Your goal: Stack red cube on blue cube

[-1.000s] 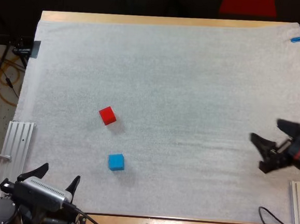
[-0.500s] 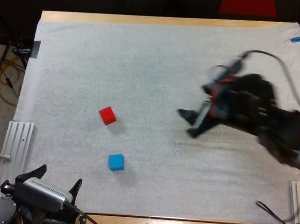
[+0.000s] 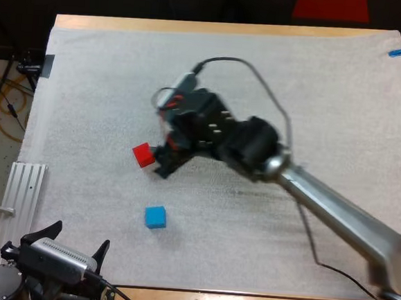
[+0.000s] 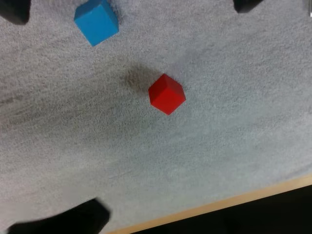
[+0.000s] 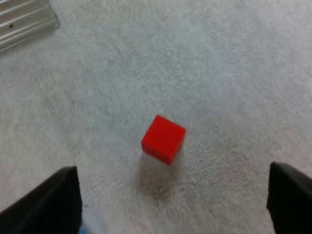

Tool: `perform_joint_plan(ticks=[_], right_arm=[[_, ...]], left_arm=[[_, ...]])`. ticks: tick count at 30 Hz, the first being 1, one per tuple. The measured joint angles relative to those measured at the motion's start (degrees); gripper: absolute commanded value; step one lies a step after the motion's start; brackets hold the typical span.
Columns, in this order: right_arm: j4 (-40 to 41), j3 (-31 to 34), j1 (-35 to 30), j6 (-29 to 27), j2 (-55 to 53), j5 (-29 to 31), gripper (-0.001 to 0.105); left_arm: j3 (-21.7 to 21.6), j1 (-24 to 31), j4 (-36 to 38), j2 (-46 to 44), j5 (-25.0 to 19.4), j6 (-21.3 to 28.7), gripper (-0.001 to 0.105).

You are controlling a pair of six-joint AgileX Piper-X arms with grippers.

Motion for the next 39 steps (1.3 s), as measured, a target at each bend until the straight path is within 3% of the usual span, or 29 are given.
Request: perform_joint_plan(ticks=[10, 23, 31, 39], right_arm=[[0.4, -12.4, 0.3, 9.4, 13.5, 1.2, 0.075], [0.4, -20.5, 2.4, 16.7, 27.2, 3.2, 0.075], [0.4, -22.0, 2.4, 17.8, 33.0, 7.2, 0.075], [0.5, -22.0, 2.3, 18.1, 36.1, 7.1, 0.071]], left_arm=[[0.0, 0.0, 0.0, 0.0, 0.0, 0.0, 0.076], [0.0, 0.0, 0.1, 0.0, 0.0, 0.0, 0.076], [0.0, 0.0, 0.1, 0.0, 0.0, 0.0, 0.076], [0.0, 0.0, 0.1, 0.0, 0.0, 0.0, 0.076]])
